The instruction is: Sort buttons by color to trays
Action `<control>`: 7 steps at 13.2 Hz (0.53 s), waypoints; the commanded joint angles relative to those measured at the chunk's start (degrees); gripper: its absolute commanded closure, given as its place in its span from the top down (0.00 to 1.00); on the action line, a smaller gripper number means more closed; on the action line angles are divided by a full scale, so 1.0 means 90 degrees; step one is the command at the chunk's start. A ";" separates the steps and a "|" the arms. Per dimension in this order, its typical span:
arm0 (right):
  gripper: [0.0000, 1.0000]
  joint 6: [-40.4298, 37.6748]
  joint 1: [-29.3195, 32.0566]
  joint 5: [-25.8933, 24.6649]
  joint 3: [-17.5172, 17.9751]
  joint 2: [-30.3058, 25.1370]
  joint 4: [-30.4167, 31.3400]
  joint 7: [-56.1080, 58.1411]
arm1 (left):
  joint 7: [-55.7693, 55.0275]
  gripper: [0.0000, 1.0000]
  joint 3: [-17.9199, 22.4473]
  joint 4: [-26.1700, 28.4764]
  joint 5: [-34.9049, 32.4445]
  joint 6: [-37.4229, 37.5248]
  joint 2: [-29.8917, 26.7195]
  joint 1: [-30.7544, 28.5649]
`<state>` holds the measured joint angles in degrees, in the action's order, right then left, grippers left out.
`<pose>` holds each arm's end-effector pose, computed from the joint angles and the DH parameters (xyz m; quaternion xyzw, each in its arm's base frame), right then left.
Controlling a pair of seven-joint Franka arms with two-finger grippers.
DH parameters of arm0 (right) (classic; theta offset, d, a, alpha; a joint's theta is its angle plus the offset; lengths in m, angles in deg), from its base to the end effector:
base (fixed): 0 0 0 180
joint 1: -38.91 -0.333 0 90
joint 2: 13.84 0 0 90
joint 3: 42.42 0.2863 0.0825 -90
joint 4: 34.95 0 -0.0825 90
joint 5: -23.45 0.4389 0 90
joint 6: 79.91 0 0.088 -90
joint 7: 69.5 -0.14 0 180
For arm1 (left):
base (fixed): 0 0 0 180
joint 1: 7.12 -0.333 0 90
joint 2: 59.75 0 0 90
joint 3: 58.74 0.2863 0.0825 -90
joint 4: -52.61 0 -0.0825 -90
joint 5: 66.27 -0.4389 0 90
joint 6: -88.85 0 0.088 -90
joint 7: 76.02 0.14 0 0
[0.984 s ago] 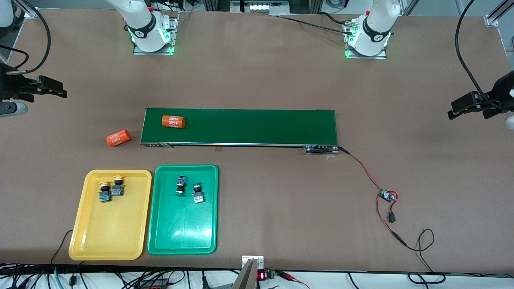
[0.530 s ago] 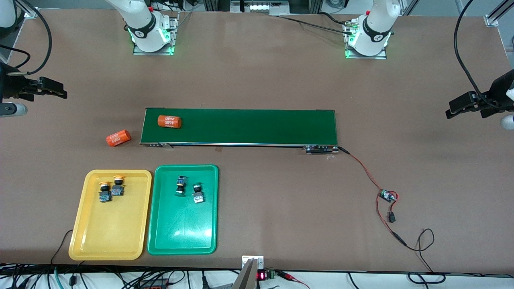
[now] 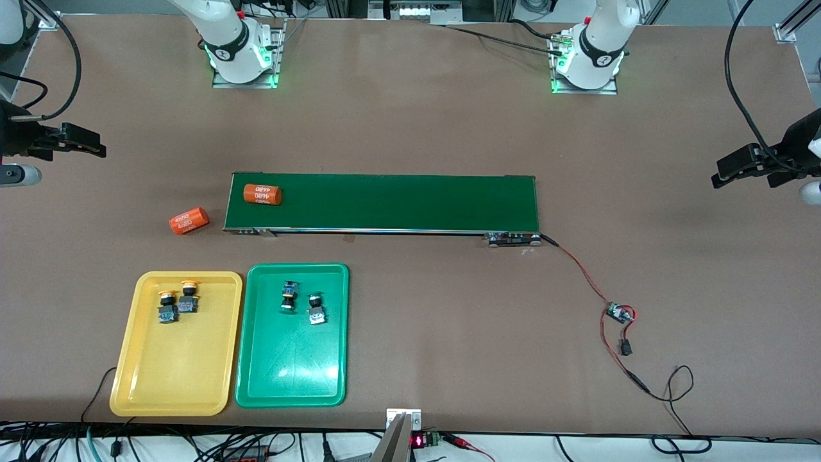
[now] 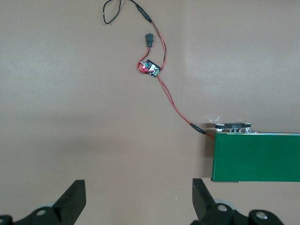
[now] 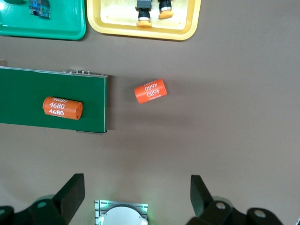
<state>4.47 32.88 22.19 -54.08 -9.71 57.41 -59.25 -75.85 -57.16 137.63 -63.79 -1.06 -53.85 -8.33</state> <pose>0.6018 -0.0600 0.4906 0.9935 0.0396 -0.1063 0.0036 0.6367 0.0243 0.5434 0.9995 0.0230 -0.0083 0.0204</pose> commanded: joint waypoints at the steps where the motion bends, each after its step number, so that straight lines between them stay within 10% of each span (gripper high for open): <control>1: 1.00 -0.0137 0.0085 -0.0094 0.0065 -0.0078 0.0012 -0.0103 | -0.0047 1.00 -0.0020 0.0104 -0.0080 -0.0001 -0.0118 -0.0012; 7: 1.00 -0.0030 0.0094 -0.0055 0.0065 -0.0049 -0.0008 -0.0104 | -0.0047 1.00 -0.0010 0.0104 -0.0070 -0.0010 -0.0118 -0.0022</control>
<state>4.18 33.06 22.19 -54.14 -9.74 57.41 -59.42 -75.85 -57.13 137.66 -63.79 -1.06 -53.86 -8.40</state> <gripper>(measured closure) 0.000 0.000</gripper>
